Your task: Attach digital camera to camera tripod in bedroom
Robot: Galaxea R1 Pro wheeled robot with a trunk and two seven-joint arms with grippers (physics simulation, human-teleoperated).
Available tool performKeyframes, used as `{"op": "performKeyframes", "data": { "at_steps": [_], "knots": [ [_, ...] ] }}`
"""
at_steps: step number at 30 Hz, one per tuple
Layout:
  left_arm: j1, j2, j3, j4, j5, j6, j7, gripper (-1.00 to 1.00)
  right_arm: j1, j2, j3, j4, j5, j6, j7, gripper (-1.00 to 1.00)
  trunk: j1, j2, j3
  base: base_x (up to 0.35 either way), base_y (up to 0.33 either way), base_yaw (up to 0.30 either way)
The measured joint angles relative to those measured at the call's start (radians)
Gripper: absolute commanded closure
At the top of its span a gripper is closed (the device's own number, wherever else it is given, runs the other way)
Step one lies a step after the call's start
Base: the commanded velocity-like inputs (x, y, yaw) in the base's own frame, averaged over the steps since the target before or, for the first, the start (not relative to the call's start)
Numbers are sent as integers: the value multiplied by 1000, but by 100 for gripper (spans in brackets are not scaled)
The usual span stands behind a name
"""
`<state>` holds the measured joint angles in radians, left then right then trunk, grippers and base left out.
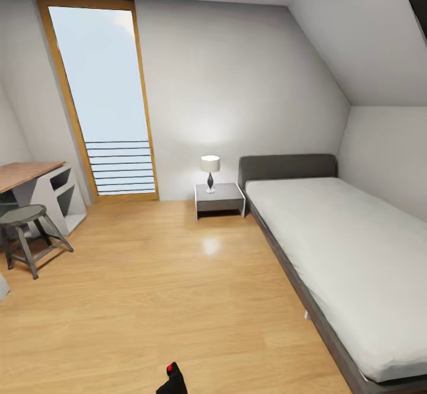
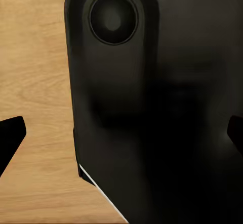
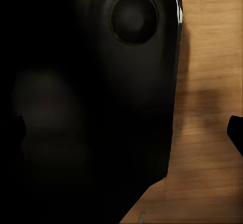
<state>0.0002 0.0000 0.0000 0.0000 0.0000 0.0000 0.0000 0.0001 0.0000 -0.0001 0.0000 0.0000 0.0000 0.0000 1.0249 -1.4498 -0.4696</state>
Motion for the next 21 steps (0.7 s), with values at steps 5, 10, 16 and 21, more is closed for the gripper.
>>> {"op": "performKeyframes", "data": {
  "at_steps": [5, 10, 16, 21],
  "knots": [
    [2, -4, 11, -17, 25, -17, 0, -100, 10, -7, 8, -8, 10, -22, -4, -100, 0, 0, 0, 0, 0, 0],
    [2, -3, 12, -17, 17, -26, -1, -100, 9, -7, 8, -9, 10, -17, -2, -100, 0, 0, 0, 0, 0, 0],
    [2, -3, 13, -18, 25, -41, -1, -100, 9, -7, 9, -9, 10, -18, -1, -100, 0, 0, 0, 0, 0, 0],
    [2, -3, 12, -18, 28, -43, -1, -100, 9, -6, 9, -10, 10, -18, -1, -100, 0, 0, 0, 0, 0, 0]
  ]
}}
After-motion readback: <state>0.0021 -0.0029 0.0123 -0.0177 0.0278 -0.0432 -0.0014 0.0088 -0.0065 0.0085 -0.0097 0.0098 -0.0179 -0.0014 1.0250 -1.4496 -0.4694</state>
